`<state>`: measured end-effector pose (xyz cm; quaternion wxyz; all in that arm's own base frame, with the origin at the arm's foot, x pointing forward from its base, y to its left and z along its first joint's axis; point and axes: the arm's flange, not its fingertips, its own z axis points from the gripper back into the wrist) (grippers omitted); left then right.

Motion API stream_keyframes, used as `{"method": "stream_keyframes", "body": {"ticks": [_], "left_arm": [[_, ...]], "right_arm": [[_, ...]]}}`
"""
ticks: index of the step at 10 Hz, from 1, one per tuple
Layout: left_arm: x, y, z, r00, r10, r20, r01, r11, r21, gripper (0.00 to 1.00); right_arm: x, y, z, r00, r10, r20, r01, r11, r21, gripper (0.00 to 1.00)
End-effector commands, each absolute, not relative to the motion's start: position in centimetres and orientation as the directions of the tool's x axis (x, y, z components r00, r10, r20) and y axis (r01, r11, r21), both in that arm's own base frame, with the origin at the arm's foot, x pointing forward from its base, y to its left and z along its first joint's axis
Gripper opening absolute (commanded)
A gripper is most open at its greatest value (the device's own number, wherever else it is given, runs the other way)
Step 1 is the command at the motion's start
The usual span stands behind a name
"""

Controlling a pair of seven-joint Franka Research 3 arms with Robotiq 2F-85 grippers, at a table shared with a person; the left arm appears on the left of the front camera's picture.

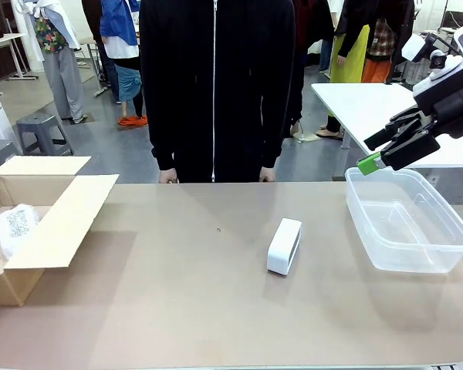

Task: Separate and place wrapped and unwrapped clocks.
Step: Pick up the Digital clock indicated by the person.

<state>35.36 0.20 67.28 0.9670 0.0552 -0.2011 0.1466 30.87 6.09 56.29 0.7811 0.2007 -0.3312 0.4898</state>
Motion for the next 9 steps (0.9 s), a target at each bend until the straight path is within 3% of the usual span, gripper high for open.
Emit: {"method": "stream_keyframes", "body": {"ticks": [1, 3, 5, 7, 9], "left_arm": [[35.3, -3.7, 65.8, 0.909, 0.134, 0.394, -0.143, 0.99, -0.007, 1.0], [32.1, -9.9, 62.0, 0.933, -0.071, 0.352, 0.144, 0.972, -0.188, 1.0], [27.9, -12.1, 61.0, 0.916, -0.162, 0.367, 0.314, 0.859, -0.404, 1.0], [25.4, -13.0, 61.7, 0.856, -0.2, 0.477, 0.459, 0.718, -0.522, 1.0], [24.3, -14.8, 60.1, 0.783, -0.252, 0.568, 0.583, 0.615, -0.531, 1.0]], "right_arm": [[31.1, 6.2, 56.2, 0.289, 0.62, 0.729, -0.906, 0.423, 0.0, 1.0], [31.1, 6.2, 56.2, 0.289, 0.62, 0.729, -0.906, 0.423, 0.0, 1.0], [31.1, 6.2, 56.2, 0.289, 0.62, 0.729, -0.906, 0.423, 0.0, 1.0], [31.1, 6.2, 56.2, 0.289, 0.62, 0.729, -0.906, 0.423, 0.0, 1.0], [31.1, 6.2, 56.2, 0.289, 0.62, 0.729, -0.906, 0.423, 0.0, 1.0]]}}
